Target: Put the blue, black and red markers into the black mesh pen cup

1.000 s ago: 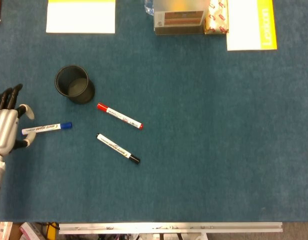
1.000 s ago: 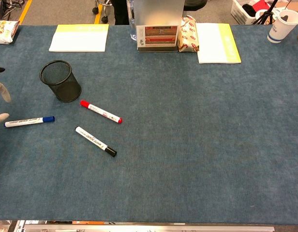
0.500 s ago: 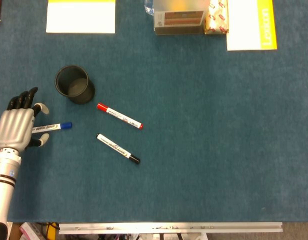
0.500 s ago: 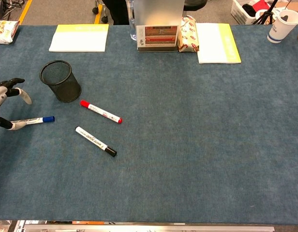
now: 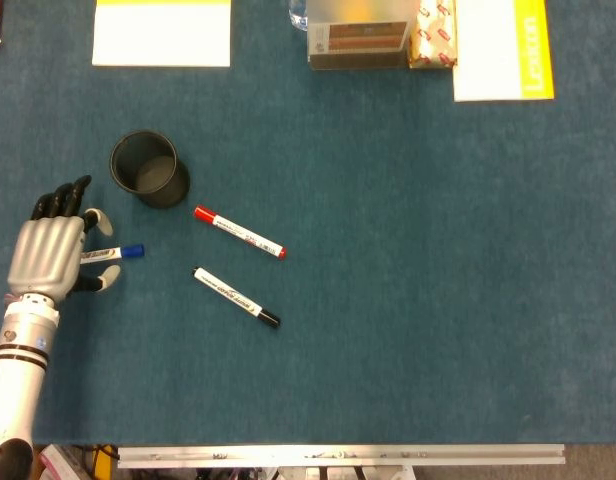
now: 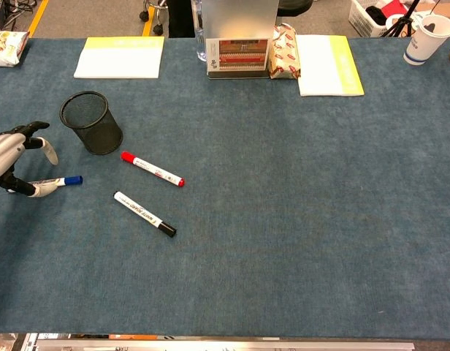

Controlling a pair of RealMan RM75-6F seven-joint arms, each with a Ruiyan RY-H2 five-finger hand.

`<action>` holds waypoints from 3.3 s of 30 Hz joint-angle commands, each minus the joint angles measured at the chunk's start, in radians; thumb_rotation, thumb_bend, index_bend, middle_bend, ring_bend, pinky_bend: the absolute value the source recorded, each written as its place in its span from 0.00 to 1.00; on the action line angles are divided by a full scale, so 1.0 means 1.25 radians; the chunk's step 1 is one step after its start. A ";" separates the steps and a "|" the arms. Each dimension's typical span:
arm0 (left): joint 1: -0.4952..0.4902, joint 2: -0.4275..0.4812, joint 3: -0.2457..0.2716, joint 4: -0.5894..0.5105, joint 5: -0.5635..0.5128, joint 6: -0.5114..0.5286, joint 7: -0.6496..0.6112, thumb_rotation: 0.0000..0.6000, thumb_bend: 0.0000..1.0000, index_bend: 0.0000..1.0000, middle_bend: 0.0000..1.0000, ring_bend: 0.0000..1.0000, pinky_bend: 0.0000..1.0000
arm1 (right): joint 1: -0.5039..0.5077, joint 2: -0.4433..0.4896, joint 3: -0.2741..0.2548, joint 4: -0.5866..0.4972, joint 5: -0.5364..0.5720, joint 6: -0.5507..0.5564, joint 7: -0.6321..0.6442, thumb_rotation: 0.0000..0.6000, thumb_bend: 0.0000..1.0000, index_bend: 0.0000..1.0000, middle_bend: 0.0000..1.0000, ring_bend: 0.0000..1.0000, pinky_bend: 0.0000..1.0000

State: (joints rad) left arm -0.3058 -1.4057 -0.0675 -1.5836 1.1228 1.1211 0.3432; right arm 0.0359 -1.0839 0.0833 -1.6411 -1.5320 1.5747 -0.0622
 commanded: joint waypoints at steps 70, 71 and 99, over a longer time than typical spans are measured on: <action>-0.031 -0.067 0.006 0.106 -0.074 -0.038 0.016 0.85 0.31 0.54 0.05 0.00 0.09 | 0.001 0.000 0.000 0.000 0.000 -0.005 -0.002 1.00 0.00 0.34 0.32 0.42 0.64; -0.032 -0.067 0.006 0.106 -0.075 -0.038 0.017 0.84 0.33 0.54 0.05 0.00 0.09 | 0.001 0.000 0.000 0.000 0.000 -0.005 -0.002 1.00 0.00 0.34 0.32 0.42 0.64; -0.032 -0.020 -0.017 -0.004 -0.012 0.057 0.035 0.84 0.36 0.55 0.06 0.00 0.09 | 0.001 -0.001 0.000 0.000 -0.003 -0.003 -0.002 1.00 0.00 0.34 0.32 0.42 0.64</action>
State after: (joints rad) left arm -0.3456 -1.4382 -0.0803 -1.5777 1.0985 1.1817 0.3900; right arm 0.0366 -1.0850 0.0830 -1.6417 -1.5361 1.5709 -0.0649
